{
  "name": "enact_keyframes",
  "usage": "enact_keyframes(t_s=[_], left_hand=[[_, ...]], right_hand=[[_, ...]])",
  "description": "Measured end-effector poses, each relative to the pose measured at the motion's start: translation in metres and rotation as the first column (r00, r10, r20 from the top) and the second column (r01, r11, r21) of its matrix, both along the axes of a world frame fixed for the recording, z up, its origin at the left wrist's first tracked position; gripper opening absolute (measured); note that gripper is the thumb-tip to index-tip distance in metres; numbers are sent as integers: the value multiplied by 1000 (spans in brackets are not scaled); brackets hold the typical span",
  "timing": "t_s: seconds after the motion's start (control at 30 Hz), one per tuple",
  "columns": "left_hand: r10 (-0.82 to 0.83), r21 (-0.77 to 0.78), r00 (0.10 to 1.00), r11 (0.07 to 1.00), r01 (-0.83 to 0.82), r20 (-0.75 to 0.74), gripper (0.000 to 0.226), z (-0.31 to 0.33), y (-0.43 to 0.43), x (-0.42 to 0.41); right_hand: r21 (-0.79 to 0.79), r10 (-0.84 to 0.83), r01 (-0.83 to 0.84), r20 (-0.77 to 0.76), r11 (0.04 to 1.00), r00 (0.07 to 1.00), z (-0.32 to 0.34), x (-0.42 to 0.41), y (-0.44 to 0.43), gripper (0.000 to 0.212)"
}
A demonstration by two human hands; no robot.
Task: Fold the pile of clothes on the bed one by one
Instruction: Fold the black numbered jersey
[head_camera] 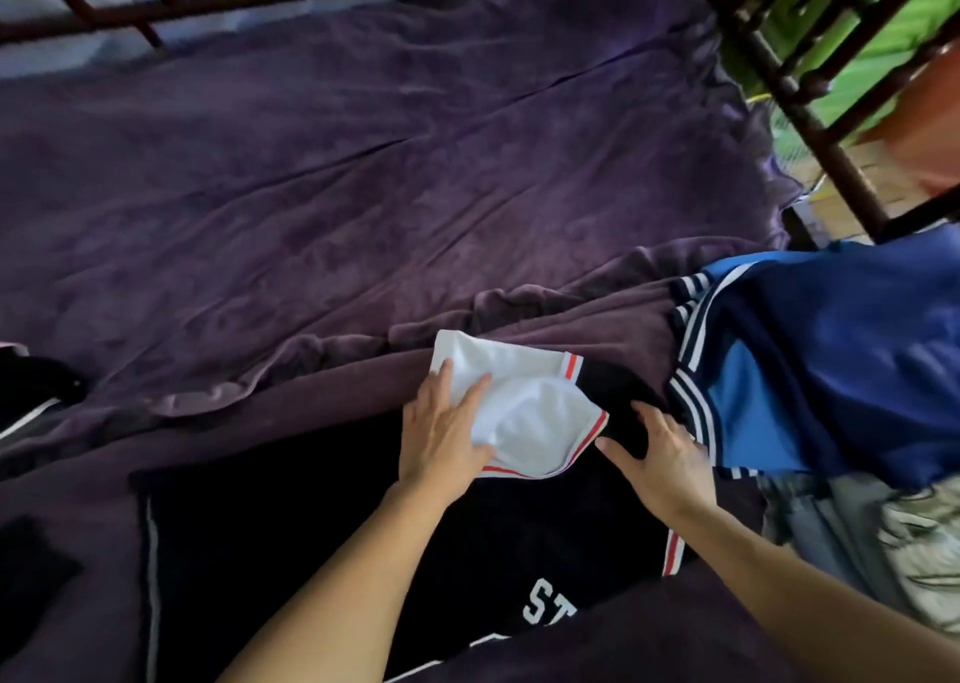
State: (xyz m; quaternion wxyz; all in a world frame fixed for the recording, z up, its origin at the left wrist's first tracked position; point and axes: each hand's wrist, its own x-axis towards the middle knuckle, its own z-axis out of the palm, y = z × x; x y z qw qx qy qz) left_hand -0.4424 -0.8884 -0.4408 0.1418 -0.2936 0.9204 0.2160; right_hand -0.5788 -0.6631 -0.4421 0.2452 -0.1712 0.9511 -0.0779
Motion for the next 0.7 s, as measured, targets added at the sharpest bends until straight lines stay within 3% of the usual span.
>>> enact_keyframes(t_s=[0.07,0.1,0.17,0.23,0.33,0.47,0.53,0.6,0.7], left_hand=[[-189,-72,982,979,188,-6,35,-6,0,-12],[-195,-29,980,980,195,-31,20,-5,1,-15],[-3,191,998,981,16,-70,5,4,2,-17],[260,359,963,908,-217,-75,10,12,-1,-13],[397,306,918,876,-372,-21,8,25,-15,-4],[315,294,926,883,-366,207,40,21,-36,-11],[209,314,942,904,-288,263,42,12,-37,-16],[245,405,941,855,-323,232,32,4,-33,-18],[493,557,870,721,-412,5,28,5,-26,-16]], right_hand=[[39,31,-27,-93,999,995,-3,-4,9,75],[47,37,-31,-141,998,989,-3,-6,12,74],[21,-13,16,-160,1000,987,-1,-8,18,75],[-43,-103,100,-75,994,992,0,-9,19,79],[-103,-208,211,39,972,977,8,-11,21,78],[-142,-309,315,64,938,949,-1,-14,23,79],[-158,-331,332,34,930,943,-9,-9,25,77],[-152,-338,332,-12,931,941,-16,2,35,71],[-257,-356,317,-123,913,926,-14,11,49,55]])
